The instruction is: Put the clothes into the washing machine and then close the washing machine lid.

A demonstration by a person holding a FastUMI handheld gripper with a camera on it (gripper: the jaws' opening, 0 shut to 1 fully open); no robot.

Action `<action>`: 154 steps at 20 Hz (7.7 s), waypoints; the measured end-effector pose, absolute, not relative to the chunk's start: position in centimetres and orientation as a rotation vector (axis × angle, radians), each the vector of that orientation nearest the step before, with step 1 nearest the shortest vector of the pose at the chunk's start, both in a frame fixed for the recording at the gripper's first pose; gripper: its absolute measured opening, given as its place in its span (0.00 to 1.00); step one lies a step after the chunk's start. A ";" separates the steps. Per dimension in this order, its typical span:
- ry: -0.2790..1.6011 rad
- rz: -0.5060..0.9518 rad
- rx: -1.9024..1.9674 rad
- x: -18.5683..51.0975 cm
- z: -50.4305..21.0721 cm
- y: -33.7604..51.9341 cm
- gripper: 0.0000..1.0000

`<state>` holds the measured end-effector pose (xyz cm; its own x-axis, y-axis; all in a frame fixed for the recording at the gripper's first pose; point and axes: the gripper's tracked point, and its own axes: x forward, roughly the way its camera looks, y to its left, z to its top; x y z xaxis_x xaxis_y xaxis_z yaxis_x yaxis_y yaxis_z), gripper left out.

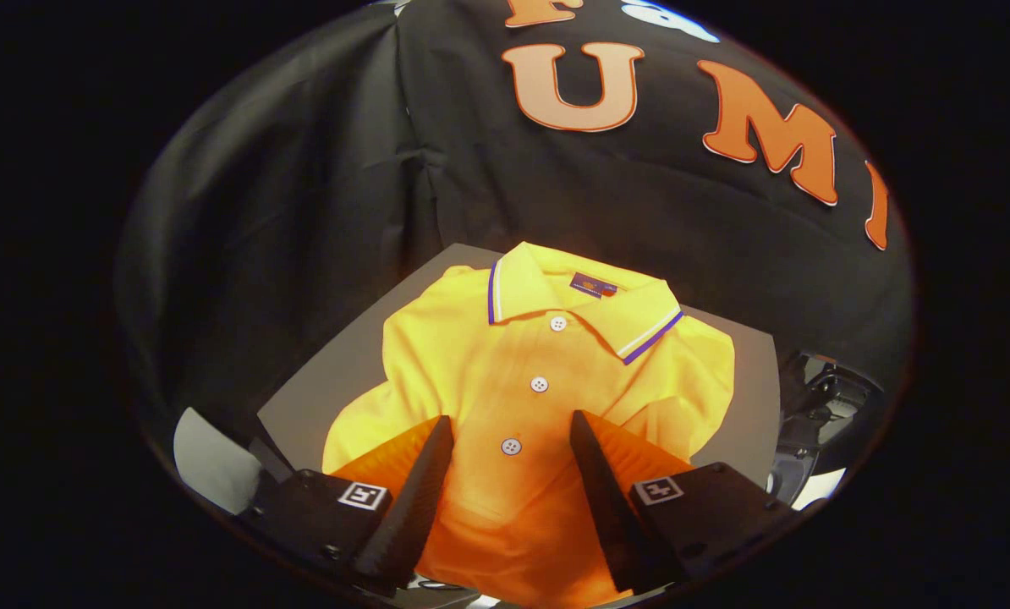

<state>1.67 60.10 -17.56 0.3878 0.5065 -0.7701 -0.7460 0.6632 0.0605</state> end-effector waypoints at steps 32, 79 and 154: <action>0.180 0.874 0.149 4.5 -1.3 50.8 0.12; 0.890 0.344 -0.035 28.2 -44.0 18.0 0.12; 0.388 0.357 -0.058 43.9 -18.6 22.5 0.99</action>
